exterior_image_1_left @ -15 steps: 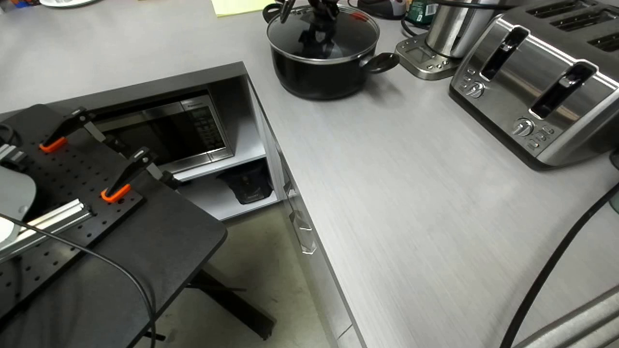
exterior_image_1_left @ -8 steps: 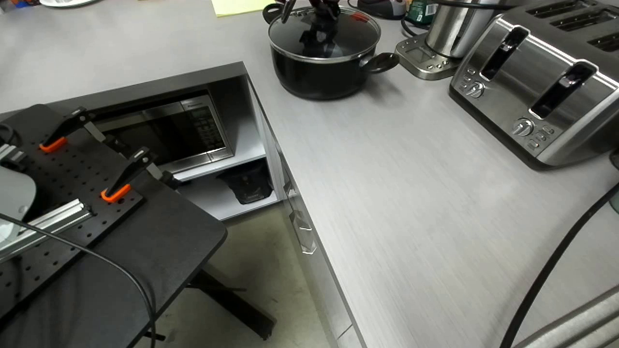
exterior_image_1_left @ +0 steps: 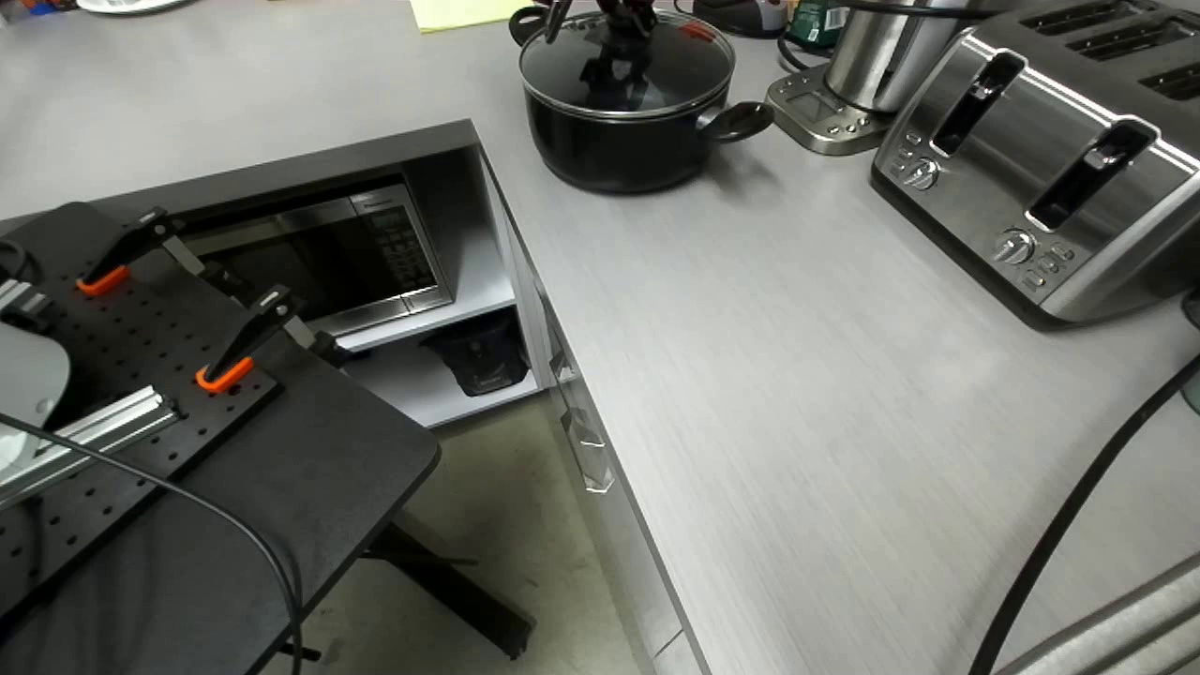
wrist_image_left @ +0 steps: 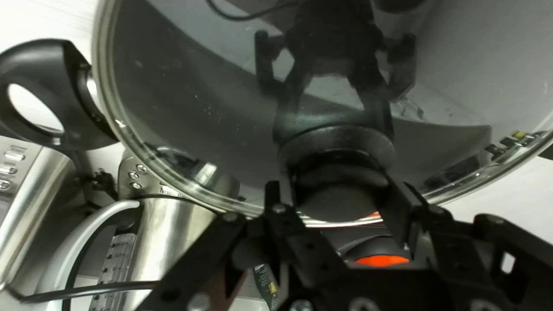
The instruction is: Pick up the lid and close the pot
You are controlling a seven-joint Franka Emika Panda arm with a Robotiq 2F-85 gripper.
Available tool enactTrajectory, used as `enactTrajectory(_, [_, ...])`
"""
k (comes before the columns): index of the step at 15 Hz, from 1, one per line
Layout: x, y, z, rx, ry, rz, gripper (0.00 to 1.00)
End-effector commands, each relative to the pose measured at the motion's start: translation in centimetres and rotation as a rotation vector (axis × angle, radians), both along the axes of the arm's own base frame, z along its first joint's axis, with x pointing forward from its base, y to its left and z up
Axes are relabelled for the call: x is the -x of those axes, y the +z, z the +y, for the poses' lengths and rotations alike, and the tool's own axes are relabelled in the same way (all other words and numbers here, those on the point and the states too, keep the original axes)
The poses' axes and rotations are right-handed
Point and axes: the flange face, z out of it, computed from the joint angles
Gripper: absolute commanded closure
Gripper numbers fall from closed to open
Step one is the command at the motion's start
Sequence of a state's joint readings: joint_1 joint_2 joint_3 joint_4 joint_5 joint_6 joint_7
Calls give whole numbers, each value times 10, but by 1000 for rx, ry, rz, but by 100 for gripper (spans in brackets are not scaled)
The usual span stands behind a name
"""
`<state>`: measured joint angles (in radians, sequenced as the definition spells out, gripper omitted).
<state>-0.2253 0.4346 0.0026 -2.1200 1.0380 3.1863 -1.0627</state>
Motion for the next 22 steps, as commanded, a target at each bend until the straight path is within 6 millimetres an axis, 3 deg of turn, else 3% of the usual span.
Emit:
enactTrajectory(1, [-9, 8, 4, 47, 5, -28, 75])
enactTrajectory(19, [-16, -9, 15, -61, 45, -26, 75])
enactTrajectory(21, [-14, -4, 15, -71, 50, -36, 24])
enactTrajectory(22, [-13, 0, 15, -78, 56, -44, 23])
